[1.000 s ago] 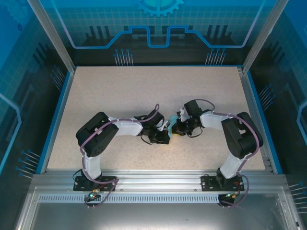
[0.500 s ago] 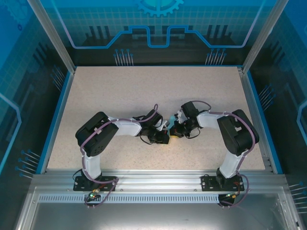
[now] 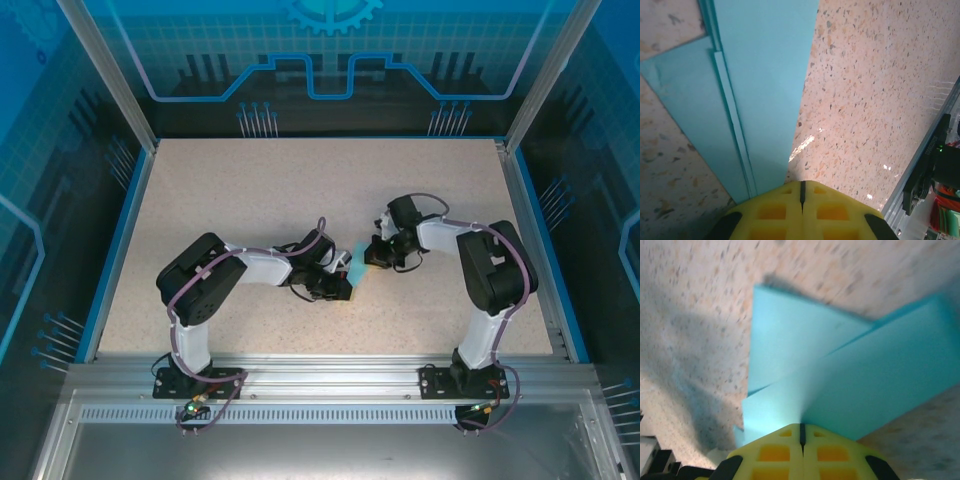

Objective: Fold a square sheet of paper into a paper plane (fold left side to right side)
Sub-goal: Fold the wing for the fifth time at the center of the table.

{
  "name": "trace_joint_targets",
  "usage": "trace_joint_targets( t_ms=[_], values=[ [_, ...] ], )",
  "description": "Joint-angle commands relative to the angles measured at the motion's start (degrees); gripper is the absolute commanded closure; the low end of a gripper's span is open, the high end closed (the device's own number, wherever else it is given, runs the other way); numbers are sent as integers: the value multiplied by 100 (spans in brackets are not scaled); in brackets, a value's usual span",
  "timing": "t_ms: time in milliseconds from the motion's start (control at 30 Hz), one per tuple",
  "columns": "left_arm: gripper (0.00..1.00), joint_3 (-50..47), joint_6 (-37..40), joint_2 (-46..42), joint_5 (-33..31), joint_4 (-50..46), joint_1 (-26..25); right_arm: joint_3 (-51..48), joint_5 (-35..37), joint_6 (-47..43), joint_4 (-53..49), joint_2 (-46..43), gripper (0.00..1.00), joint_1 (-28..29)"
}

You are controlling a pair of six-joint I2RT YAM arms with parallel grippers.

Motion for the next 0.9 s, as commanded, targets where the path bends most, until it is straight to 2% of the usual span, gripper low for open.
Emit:
trace_joint_targets(
  t_ms=[0,200,500,667,867],
  values=[
    [96,-348,25,292,-658,-567,81,203,318,-293,-272,155,96,-271],
    [96,-390,33,257,-650,-530,75,422,333,-444,-297,380,95,-645],
    [84,-704,-25,-166,-398,-244,73,673,90,-518,-292,561,93,-820],
    [74,-788,82,-808,-298,-262,78,799,184,-580,-483,143,80,-964],
    [64,-760,434,-1747,-446,-687,81,867,709,-649,-901,-499,56,-1053]
  ],
)
